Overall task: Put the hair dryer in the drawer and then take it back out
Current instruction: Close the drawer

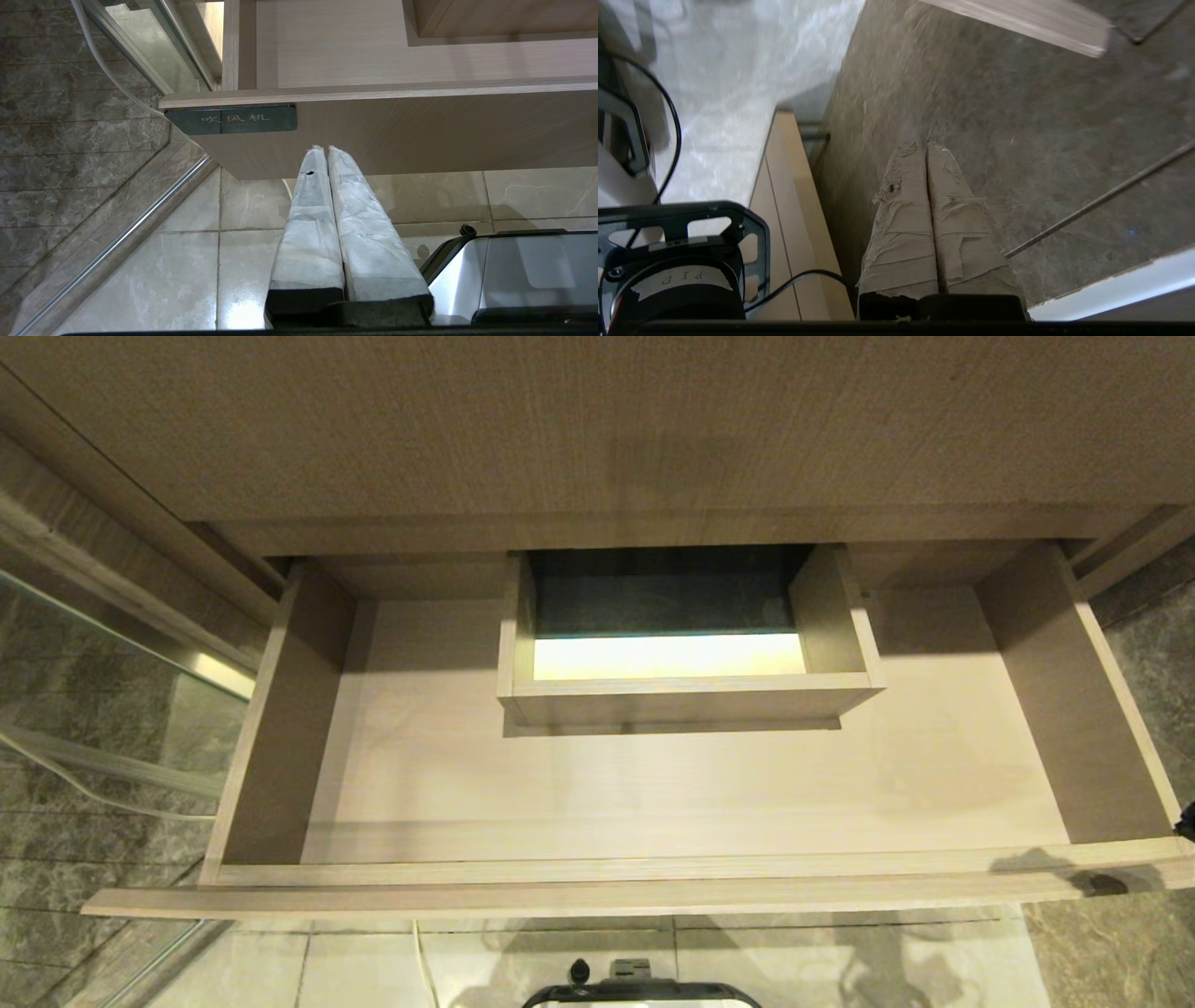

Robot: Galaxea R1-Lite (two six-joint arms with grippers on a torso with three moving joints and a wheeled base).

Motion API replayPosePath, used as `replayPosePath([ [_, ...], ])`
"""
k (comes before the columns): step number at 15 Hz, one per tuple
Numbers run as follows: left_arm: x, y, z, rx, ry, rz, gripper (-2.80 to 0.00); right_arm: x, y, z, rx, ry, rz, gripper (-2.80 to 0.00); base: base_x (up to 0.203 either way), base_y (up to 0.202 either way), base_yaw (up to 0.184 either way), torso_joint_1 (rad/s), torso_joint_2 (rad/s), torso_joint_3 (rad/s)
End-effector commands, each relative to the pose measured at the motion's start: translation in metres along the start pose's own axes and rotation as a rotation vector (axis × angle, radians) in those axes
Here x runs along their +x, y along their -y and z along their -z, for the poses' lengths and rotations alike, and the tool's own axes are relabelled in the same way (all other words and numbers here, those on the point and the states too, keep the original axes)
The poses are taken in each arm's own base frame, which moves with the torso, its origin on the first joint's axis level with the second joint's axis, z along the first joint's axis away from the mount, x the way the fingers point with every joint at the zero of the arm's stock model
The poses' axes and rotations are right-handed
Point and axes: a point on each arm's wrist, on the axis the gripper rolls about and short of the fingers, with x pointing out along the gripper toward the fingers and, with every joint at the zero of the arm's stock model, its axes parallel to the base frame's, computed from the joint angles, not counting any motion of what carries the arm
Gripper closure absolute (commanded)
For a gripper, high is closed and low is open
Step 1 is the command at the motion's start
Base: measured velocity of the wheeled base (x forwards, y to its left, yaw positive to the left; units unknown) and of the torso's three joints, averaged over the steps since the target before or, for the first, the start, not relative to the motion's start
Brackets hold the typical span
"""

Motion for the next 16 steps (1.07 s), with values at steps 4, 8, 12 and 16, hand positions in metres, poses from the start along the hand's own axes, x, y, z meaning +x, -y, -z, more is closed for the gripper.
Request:
replayPosePath([
  [4, 0.000, 0.000, 0.000, 0.000, -0.002, 0.000, 0.00, 0.031, -0.007, -0.021, -0.073, -0.127, -0.059, 0.00, 0.000, 0.000, 0.000, 0.000, 0.00, 0.000],
  [8, 0.000, 0.000, 0.000, 0.000, -0.002, 0.000, 0.00, 0.042, -0.006, -0.038, -0.067, -0.114, -0.059, 0.00, 0.000, 0.000, 0.000, 0.000, 0.00, 0.000],
  [12, 0.000, 0.000, 0.000, 0.000, 0.000, 0.000, 0.00, 0.047, -0.002, -0.053, -0.012, -0.019, -0.019, 0.00, 0.000, 0.000, 0.000, 0.000, 0.00, 0.000],
  [16, 0.000, 0.000, 0.000, 0.000, -0.002, 0.000, 0.00, 0.045, 0.004, -0.062, 0.065, 0.057, 0.013, 0.00, 0.000, 0.000, 0.000, 0.000, 0.00, 0.000],
])
